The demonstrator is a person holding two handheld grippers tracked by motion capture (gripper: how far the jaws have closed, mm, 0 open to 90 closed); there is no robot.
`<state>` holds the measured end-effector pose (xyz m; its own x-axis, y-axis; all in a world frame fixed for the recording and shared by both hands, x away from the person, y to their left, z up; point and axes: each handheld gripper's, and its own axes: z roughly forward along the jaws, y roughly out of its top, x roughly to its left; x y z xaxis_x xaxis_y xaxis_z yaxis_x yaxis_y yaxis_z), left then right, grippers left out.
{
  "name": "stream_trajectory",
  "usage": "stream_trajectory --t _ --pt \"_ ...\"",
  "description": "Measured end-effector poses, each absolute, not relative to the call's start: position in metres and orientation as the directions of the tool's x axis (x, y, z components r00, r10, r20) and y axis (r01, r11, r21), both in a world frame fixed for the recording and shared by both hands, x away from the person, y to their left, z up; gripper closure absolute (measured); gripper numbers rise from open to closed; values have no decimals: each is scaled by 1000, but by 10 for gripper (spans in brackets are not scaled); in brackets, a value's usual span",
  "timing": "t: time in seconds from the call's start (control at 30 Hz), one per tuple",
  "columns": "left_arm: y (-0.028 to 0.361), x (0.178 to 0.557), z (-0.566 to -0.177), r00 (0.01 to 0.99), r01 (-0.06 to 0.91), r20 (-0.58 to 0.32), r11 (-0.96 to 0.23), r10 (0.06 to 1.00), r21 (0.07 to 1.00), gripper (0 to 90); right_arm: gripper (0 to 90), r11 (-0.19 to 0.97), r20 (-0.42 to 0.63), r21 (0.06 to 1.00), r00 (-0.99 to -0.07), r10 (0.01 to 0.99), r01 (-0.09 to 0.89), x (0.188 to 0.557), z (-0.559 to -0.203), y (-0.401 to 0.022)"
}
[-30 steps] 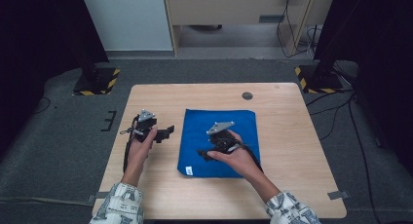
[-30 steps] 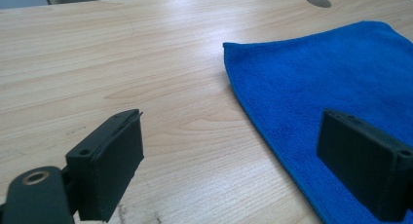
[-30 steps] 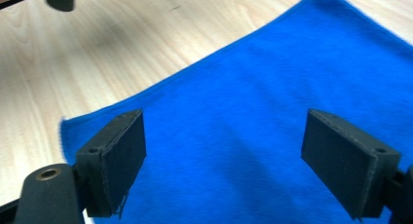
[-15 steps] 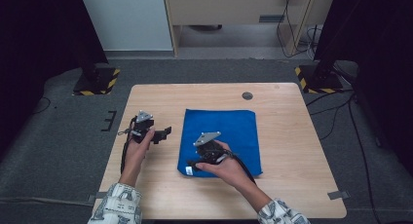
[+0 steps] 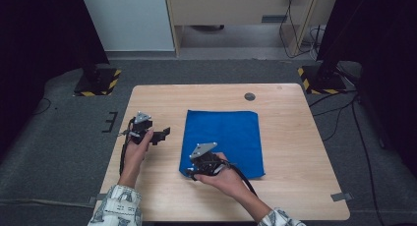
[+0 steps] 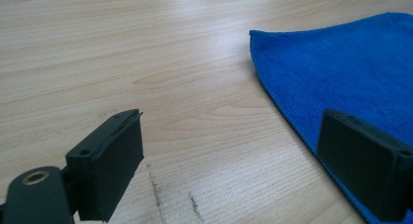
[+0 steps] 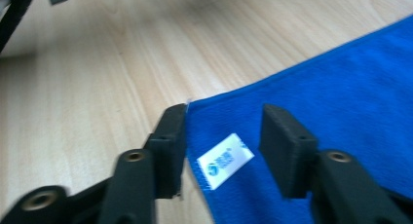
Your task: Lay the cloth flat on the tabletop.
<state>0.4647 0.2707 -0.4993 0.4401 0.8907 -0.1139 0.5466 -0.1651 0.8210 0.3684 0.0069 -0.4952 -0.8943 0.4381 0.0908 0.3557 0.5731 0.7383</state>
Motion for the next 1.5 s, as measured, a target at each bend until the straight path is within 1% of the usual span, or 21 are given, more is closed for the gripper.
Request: stream_trajectory --t 0.07,0.17,0.2,0.23,0.27,0.3,0.43,0.5,0.53,0.57,0.6,0.63,0.67,0.73,0.77,0.87,0.93,1.1,1.27,1.4,1.5 --pt "270 465 -499 441 547 -113 -167 890 820 94 555 573 89 743 -900 428 346 365 -496 9" --pt "269 465 -499 442 547 -112 -169 890 820 94 528 569 93 746 -901 424 344 362 -497 14" --pt "269 464 -499 446 547 -109 -174 888 819 94 469 576 88 744 -904 418 339 358 -501 21" --pt "269 464 -499 447 546 -108 -175 888 819 94 469 576 88 744 -904 418 339 358 -501 21" --pt "268 464 -498 447 542 -111 -170 888 823 94 421 584 79 739 -903 422 337 355 -503 28" --pt "268 464 -498 447 541 -111 -170 887 823 94 410 588 67 739 -904 422 329 354 -504 31" --pt "267 464 -497 447 540 -112 -168 887 825 94 414 601 43 731 -901 432 323 351 -508 39" --pt "266 464 -496 452 538 -110 -172 885 825 94 453 616 8 722 -894 448 315 353 -511 44" --pt "266 463 -496 452 538 -112 -170 885 826 94 453 616 8 722 -894 448 315 353 -511 44" --pt "266 463 -496 451 537 -114 -168 885 826 94 479 617 -4 723 -891 453 310 353 -512 44" --pt "265 463 -495 453 537 -115 -168 884 826 94 528 618 -8 719 -885 466 319 355 -513 44" --pt "265 463 -495 453 537 -115 -168 884 826 94 528 618 -8 719 -885 466 319 355 -513 44" --pt "264 463 -494 455 537 -115 -169 883 827 94 598 623 -11 714 -885 465 319 357 -515 44" --pt "261 464 -493 461 534 -115 -172 880 828 94 685 629 -19 710 -885 466 316 357 -516 44" --pt "261 464 -493 461 534 -115 -172 880 828 95 685 629 -19 710 -885 466 316 357 -516 44" --pt "254 465 -488 479 523 -108 -184 871 832 96 847 620 1 716 -889 457 320 358 -516 43" --pt "249 467 -485 494 515 -98 -201 864 833 96 869 607 18 724 -889 458 328 357 -516 41" --pt "234 473 -480 528 517 -67 -258 847 816 96 874 574 45 745 -885 464 339 358 -513 38" --pt "228 476 -467 521 495 -61 -244 851 834 96 875 568 48 751 -885 463 338 358 -509 36" --pt "225 480 -462 524 505 -46 -267 851 821 96 877 561 48 757 -886 462 334 358 -507 34" --pt "223 481 -458 517 499 -46 -258 855 828 98 886 557 56 759 -886 460 337 357 -508 34"
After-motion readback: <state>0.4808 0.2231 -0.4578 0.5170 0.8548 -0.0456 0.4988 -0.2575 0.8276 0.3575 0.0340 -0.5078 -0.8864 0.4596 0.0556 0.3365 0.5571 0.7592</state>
